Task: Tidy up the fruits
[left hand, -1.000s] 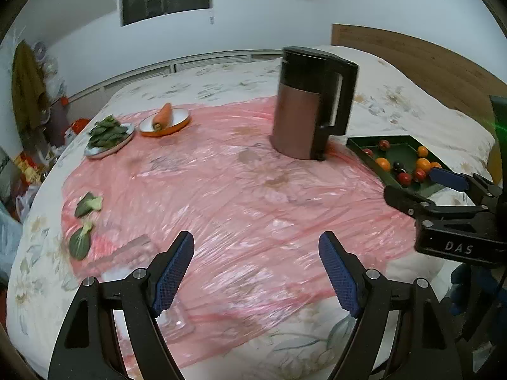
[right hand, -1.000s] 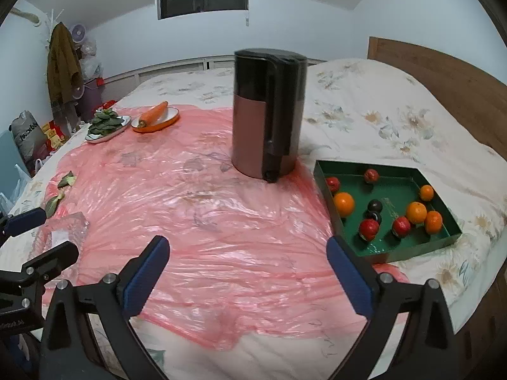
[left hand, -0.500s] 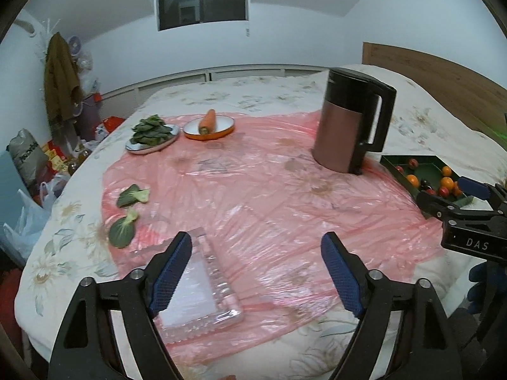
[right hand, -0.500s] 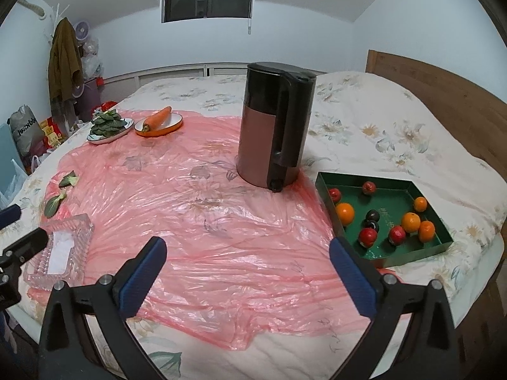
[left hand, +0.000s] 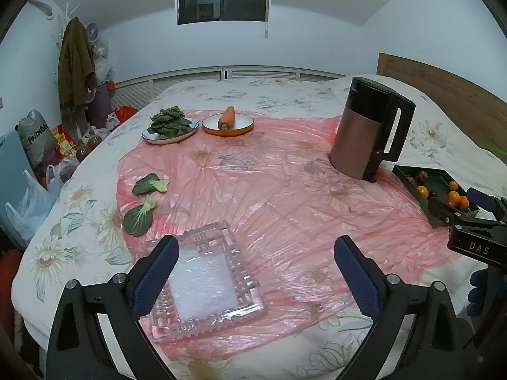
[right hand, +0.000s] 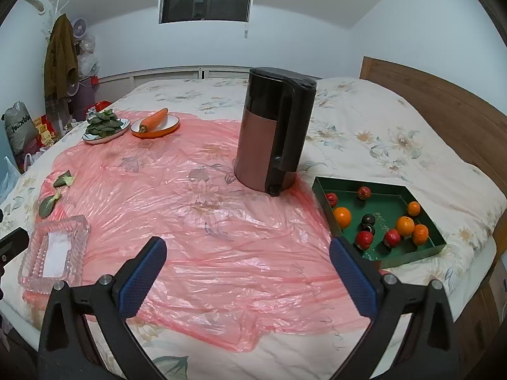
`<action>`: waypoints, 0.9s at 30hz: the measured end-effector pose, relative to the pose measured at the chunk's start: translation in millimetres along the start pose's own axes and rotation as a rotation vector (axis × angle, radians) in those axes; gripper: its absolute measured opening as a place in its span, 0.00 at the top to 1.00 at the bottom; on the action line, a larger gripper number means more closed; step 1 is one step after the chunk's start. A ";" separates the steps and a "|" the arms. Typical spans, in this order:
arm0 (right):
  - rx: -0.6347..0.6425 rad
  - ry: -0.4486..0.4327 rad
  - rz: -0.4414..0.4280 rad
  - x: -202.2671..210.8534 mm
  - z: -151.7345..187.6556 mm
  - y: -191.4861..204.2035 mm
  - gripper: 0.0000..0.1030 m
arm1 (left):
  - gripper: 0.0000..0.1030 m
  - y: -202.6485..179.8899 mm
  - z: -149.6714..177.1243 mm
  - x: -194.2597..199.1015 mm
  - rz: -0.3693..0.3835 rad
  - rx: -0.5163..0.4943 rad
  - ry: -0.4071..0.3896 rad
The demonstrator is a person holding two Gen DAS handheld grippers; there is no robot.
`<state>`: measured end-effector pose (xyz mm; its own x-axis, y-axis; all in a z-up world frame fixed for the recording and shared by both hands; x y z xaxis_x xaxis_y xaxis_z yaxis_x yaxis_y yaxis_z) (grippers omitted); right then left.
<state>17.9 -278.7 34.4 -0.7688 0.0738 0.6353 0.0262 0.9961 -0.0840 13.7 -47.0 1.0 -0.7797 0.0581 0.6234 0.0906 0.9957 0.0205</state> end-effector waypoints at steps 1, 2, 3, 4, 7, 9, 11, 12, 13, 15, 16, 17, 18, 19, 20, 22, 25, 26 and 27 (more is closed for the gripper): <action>0.000 0.000 0.002 -0.5 0.1 0.5 0.00 | 0.05 0.6 -0.3 -0.2 0.000 0.000 -0.001; 0.001 0.001 0.006 -1.4 0.4 1.1 0.00 | 0.05 1.0 -0.6 -0.5 0.001 -0.001 -0.002; 0.000 0.001 0.006 -1.3 0.2 0.6 0.00 | 0.05 0.9 -1.0 -1.1 0.001 -0.003 -0.001; -0.003 0.002 0.007 -2.1 0.4 0.5 0.00 | 0.05 0.6 -1.2 -1.9 0.002 -0.005 0.001; -0.005 0.003 0.010 -4.1 0.6 0.1 0.00 | 0.05 -0.4 -1.8 -5.8 0.012 -0.009 0.011; -0.003 0.002 0.015 -5.7 0.7 -0.9 0.00 | 0.05 -0.3 -1.9 -8.0 0.021 -0.006 0.018; -0.007 0.000 0.017 -6.4 0.2 -2.8 0.00 | 0.05 -0.4 -2.6 -11.1 0.027 -0.002 0.025; -0.009 -0.001 0.018 -7.2 0.2 -4.0 0.00 | 0.05 -1.1 -2.9 -12.5 0.030 -0.003 0.027; -0.011 -0.001 0.020 -7.6 0.1 -5.0 0.00 | 0.05 -2.2 -2.7 -13.3 0.029 -0.007 0.028; -0.015 -0.002 0.024 -9.0 0.4 -7.3 0.00 | 0.05 -4.6 -2.8 -14.2 0.026 -0.014 0.029; -0.018 -0.001 0.024 -9.6 0.6 -8.2 0.00 | 0.05 -5.4 -2.9 -14.8 0.027 -0.016 0.030; -0.019 0.001 0.025 -10.5 0.8 -9.1 0.00 | 0.05 -6.1 -2.8 -14.8 0.027 -0.017 0.030; -0.019 0.002 0.026 -11.1 0.7 -9.4 0.00 | 0.05 -6.9 -3.1 -15.3 0.028 -0.019 0.030; -0.020 0.002 0.027 -11.8 0.8 -9.9 0.00 | 0.05 -7.7 -3.1 -15.3 0.027 -0.019 0.030; -0.021 0.002 0.027 -12.2 0.8 -10.3 0.00 | 0.05 -8.4 -3.3 -15.6 0.026 -0.021 0.030; -0.023 0.001 0.026 -12.7 0.7 -10.3 0.00 | 0.05 -9.4 -3.5 -16.5 0.022 -0.025 0.028; -0.026 0.000 0.025 -13.7 0.4 -10.5 0.00 | 0.05 -11.2 -3.2 -17.2 0.019 -0.029 0.030; -0.027 0.000 0.023 -13.9 0.2 -10.4 0.00 | 0.05 -11.6 -3.0 -17.3 0.018 -0.030 0.030; -0.028 0.000 0.023 -14.3 0.1 -10.3 0.00 | 0.05 -11.9 -2.9 -17.3 0.016 -0.030 0.030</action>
<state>28.5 -290.0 26.1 -0.7680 0.0962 0.6332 0.0612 0.9951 -0.0770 27.9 -60.1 -7.7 -0.7588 0.0716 0.6474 0.1218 0.9920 0.0330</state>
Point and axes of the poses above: each gripper's, at about its wrist camera, not at the fingertips, and x roughly against the way its jaws point, y to its left, z to its underside, the point moved 1 cm from there along -x, roughly the way its jaws point, and after that the axes turned 3 degrees about -z, right-handed, at the moved point
